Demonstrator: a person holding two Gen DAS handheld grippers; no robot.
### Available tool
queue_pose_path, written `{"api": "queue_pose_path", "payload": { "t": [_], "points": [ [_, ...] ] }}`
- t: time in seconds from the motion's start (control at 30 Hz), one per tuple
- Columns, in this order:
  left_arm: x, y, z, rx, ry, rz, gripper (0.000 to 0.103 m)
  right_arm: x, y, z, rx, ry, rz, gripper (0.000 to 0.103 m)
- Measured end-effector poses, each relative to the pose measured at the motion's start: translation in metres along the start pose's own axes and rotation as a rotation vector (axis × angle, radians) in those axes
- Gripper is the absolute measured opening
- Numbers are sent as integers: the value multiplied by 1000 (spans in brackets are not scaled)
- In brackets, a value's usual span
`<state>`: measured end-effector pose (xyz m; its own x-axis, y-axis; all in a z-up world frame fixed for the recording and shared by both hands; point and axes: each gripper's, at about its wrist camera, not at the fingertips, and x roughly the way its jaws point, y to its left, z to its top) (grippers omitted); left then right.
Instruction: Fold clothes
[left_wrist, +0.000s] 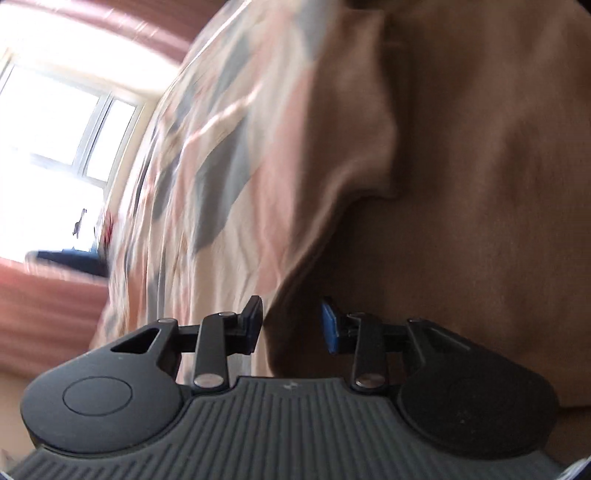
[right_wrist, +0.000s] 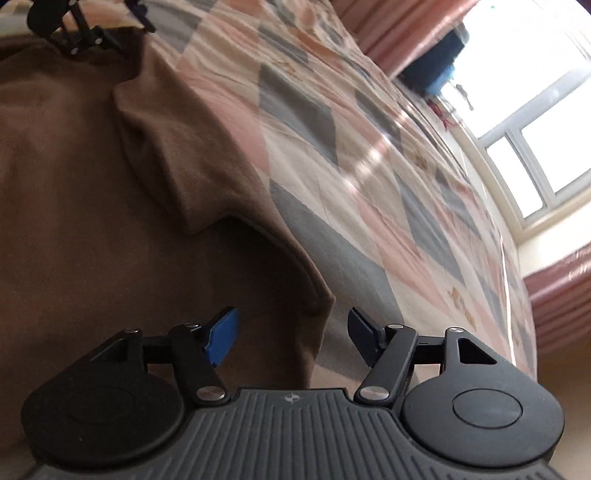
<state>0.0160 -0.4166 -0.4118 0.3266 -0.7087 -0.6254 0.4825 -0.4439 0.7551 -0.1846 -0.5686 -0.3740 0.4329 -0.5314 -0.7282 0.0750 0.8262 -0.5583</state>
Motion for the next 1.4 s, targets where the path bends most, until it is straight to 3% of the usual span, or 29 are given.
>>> {"api": "queue_pose_path", "payload": {
  "t": [0.07, 0.1, 0.2, 0.23, 0.3, 0.43, 0.47, 0.5, 0.53, 0.57, 0.63, 0.7, 0.73, 0.8, 0.87, 0.93, 0.97, 1.0, 1.07, 1.13, 1.23, 1.27, 1.3, 1.4],
  "points": [
    [16, 5, -1, -12, -35, 16, 31, 8, 2, 16, -10, -45, 13, 61],
    [24, 17, -1, -79, -40, 5, 31, 14, -5, 21, 26, -74, 32, 61],
    [66, 76, -12, -453, 51, -112, 42, 47, -44, 29, 289, -58, 71, 66],
    [79, 95, -17, -579, 86, -157, 43, 63, -62, 25, 427, 3, 78, 66],
    [101, 118, -30, -789, 153, -243, 51, 88, -93, 10, 705, 91, 143, 78],
    [114, 148, -65, -1258, 247, -406, 54, 89, -111, -12, 1002, 113, 248, 84],
    [111, 155, -78, -1388, 253, -422, 53, 87, -113, -16, 1051, 127, 272, 84],
    [107, 161, -91, -1505, 262, -421, 39, 83, -115, -19, 1072, 125, 270, 84],
    [104, 167, -100, -1585, 285, -375, 30, 80, -117, -21, 1091, 126, 259, 82],
    [102, 172, -108, -1649, 304, -336, 30, 78, -120, -20, 1102, 134, 220, 80],
    [103, 183, -114, -1677, 318, -300, 30, 73, -128, -19, 1144, 150, 152, 81],
    [99, 187, -101, -1584, 292, -285, 30, 71, -141, -30, 1338, 124, 212, 79],
    [95, 187, -92, -1523, 265, -293, 30, 66, -143, -31, 1354, 109, 227, 79],
    [74, 180, -68, -1349, 183, -330, 31, 49, -137, -15, 1187, 79, 189, 79],
    [51, 166, -45, -1132, 93, -350, 31, 23, -115, 5, 933, 43, 173, 79],
    [38, 149, -24, -937, 19, -401, 31, 10, -86, 22, 715, 11, 275, 46],
    [35, 139, -14, -848, -12, -431, 31, 10, -74, 29, 641, 12, 332, 23],
    [41, 130, -3, -787, -22, -468, 32, 19, -68, 35, 627, 31, 392, 9],
    [63, 116, 18, -712, -27, -486, 31, 42, -63, 45, 637, 41, 448, 9],
    [91, 114, 31, -739, -23, -482, 31, 67, -65, 55, 680, 31, 461, 10],
    [128, 139, 33, -945, 5, -436, 30, 95, -98, 46, 967, 9, 412, 7],
    [138, 148, 31, -1019, 20, -414, 30, 103, -109, 40, 1067, 28, 386, 14],
    [143, 158, 23, -1090, 44, -385, 30, 106, -116, 33, 1134, 59, 347, 23],
    [136, 181, -18, -1300, 92, -382, 28, 87, -124, 8, 1219, 52, 325, 26]
  ]
}}
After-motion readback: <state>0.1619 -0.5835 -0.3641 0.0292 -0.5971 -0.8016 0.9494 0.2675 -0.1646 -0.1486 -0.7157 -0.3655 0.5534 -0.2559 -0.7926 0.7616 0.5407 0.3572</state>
